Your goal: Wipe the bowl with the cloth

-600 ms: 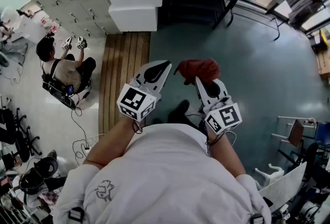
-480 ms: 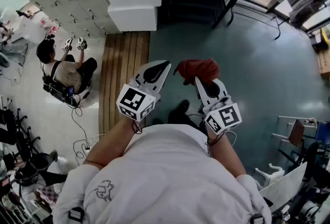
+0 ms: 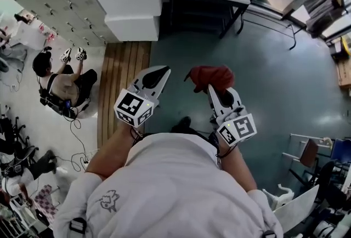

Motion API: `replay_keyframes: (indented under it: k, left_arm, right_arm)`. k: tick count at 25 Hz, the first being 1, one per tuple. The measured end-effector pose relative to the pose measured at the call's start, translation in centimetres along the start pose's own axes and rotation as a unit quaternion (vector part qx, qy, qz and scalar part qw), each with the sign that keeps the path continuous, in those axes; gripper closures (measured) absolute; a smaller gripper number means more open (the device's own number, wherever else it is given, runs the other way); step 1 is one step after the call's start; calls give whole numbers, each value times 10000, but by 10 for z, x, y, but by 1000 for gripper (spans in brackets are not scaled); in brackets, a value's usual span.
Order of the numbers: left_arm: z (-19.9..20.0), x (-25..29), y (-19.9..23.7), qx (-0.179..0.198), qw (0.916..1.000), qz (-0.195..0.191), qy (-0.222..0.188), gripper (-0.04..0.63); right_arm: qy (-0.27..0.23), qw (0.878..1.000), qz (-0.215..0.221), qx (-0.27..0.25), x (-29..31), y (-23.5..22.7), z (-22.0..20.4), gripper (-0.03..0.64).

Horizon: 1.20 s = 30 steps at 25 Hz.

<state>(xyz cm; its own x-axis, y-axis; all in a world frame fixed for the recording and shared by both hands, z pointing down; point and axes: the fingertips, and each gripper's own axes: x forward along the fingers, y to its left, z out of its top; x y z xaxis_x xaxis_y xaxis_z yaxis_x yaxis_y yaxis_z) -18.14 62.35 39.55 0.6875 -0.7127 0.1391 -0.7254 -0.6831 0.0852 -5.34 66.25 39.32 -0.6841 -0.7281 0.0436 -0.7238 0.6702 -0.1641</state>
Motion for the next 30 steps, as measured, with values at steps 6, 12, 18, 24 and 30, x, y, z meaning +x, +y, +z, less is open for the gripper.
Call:
replay_keyframes:
  k: [6,12,18,24,30]
  left_arm:
    - [14,49,15,-125,9998,153,-53,581]
    - [11,99,29,-203,9998,-48,79,581]
    - [13,159,74,-254,9991,-330,83,581]
    - [30,213,149,-209,9977,-636,70,581]
    - [44,247,231,-169,9953,-928,223,581]
  right_arm:
    - [-73,9999,57,42,1,-65,18,564]
    - [-29,9998,-70,165,19,-107,15,564]
    - [30,9995,-244,174,66,-147,17,565]
    - [26,9994,-316,134,150,-184,34,563]
    - [-40,9987,-464,191,248,-208,50,565]
